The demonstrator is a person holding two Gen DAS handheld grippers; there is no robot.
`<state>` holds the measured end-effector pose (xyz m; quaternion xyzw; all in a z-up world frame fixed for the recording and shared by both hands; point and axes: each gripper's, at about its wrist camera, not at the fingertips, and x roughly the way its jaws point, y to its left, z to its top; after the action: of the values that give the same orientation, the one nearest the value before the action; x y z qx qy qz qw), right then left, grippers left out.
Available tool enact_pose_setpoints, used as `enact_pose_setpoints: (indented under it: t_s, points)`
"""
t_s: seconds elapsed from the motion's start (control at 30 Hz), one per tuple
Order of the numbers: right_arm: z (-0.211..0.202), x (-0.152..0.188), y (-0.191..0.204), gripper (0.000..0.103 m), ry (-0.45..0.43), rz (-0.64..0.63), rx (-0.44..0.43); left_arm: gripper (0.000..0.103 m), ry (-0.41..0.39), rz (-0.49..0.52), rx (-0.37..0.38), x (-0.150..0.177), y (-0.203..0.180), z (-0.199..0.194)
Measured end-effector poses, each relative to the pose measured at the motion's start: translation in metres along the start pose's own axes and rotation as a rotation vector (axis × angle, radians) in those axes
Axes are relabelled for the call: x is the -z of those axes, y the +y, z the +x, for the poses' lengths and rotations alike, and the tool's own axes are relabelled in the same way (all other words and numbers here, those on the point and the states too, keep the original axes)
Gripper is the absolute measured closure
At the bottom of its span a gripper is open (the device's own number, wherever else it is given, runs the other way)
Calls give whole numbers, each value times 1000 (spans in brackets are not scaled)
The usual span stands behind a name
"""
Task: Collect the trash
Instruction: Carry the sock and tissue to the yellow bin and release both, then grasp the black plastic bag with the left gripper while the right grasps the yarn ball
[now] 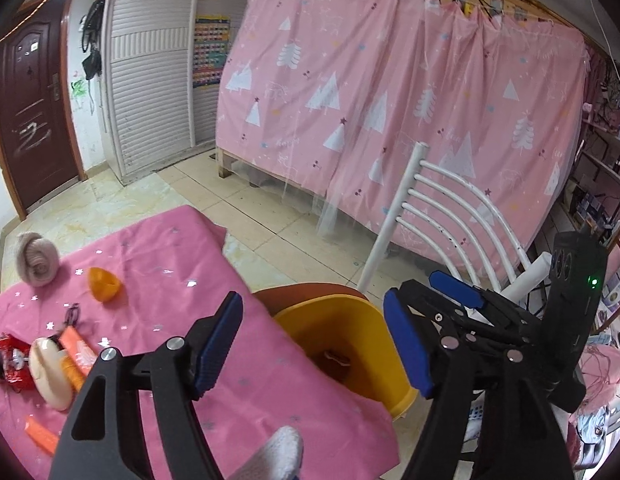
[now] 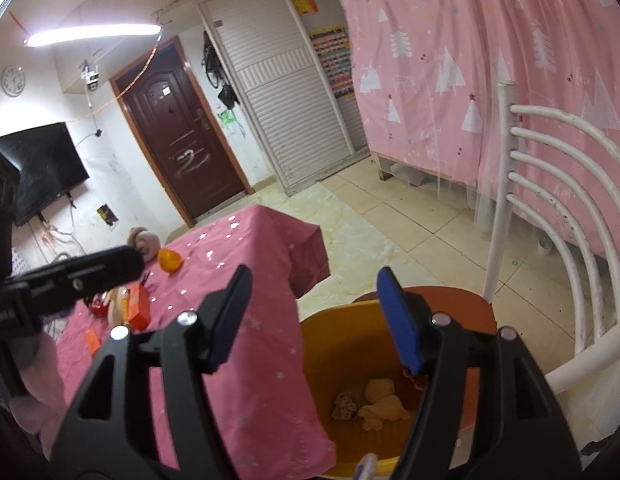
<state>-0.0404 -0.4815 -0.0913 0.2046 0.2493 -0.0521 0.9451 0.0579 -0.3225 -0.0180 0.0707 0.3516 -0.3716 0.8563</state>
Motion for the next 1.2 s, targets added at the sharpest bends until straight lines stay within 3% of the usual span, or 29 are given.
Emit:
enact_pose_setpoints:
  t_s: [0.27, 0.6, 1.0, 1.2]
  points:
    - [11, 0, 35, 39, 33, -50, -21, 34, -55, -34, -55, 1, 47, -39]
    - [46, -15, 123, 34, 76, -190, -80, 30, -93, -134, -162, 12, 137, -75]
    - [108, -26, 235, 21, 158, -348, -186, 24, -95, -205, -389, 39, 261, -113]
    - [152, -25, 285, 16, 217, -441, -210, 23, -73, -306, -475, 59, 335, -126]
